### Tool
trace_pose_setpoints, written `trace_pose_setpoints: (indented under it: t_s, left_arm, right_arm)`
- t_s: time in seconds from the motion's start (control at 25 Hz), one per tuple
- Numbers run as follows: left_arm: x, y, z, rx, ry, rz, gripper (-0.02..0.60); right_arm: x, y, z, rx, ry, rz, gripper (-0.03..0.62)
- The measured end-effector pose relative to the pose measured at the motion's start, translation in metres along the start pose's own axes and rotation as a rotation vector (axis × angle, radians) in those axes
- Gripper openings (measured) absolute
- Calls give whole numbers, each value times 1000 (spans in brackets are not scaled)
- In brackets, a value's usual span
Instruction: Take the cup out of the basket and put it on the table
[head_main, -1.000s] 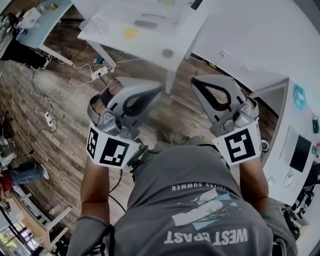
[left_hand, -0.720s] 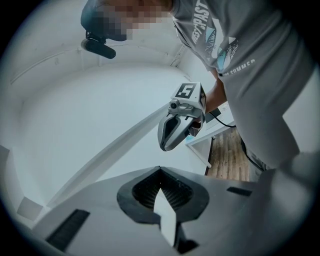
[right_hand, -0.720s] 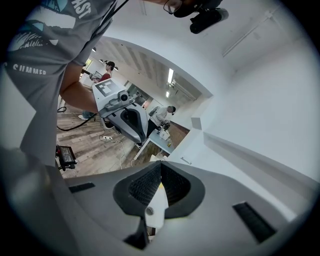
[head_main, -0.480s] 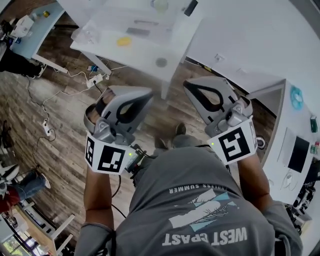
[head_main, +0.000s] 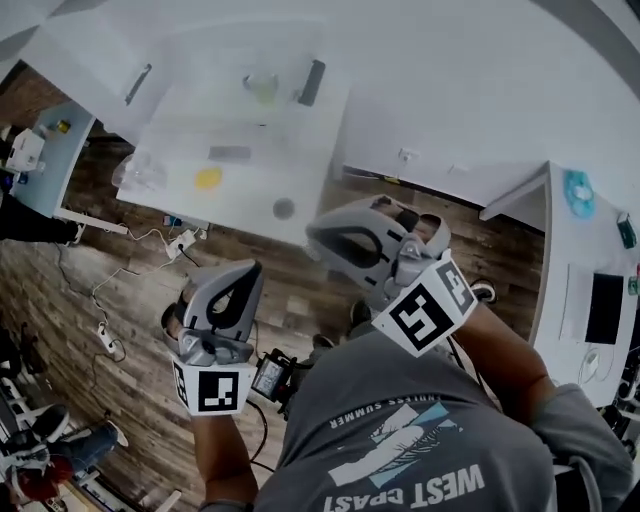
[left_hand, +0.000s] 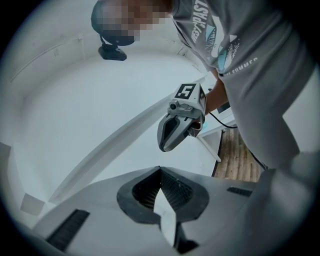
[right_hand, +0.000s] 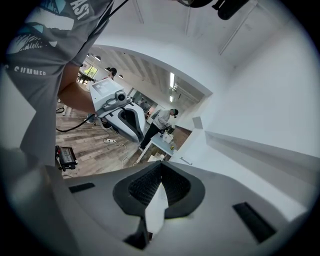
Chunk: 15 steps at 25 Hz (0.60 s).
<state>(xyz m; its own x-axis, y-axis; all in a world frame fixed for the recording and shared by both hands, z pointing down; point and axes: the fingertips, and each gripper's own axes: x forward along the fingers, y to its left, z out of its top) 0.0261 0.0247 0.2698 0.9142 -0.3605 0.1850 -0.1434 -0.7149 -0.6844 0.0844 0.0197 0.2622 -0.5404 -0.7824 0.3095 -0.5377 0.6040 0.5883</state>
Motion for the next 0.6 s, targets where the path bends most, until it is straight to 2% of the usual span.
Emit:
trace_pose_setpoints:
  t_s: [0.16, 0.36, 0.6]
  left_arm:
    - [23, 11, 0, 2, 9, 27, 8]
    - [41, 16, -12, -17, 50, 11, 8]
    - [56, 38, -33, -21, 48, 2, 8]
  right_arm:
    - [5, -18, -17, 6, -25, 12, 11]
    - [17, -31, -32, 39, -41, 38, 11]
    - [41, -51, -43, 45, -30, 25, 11]
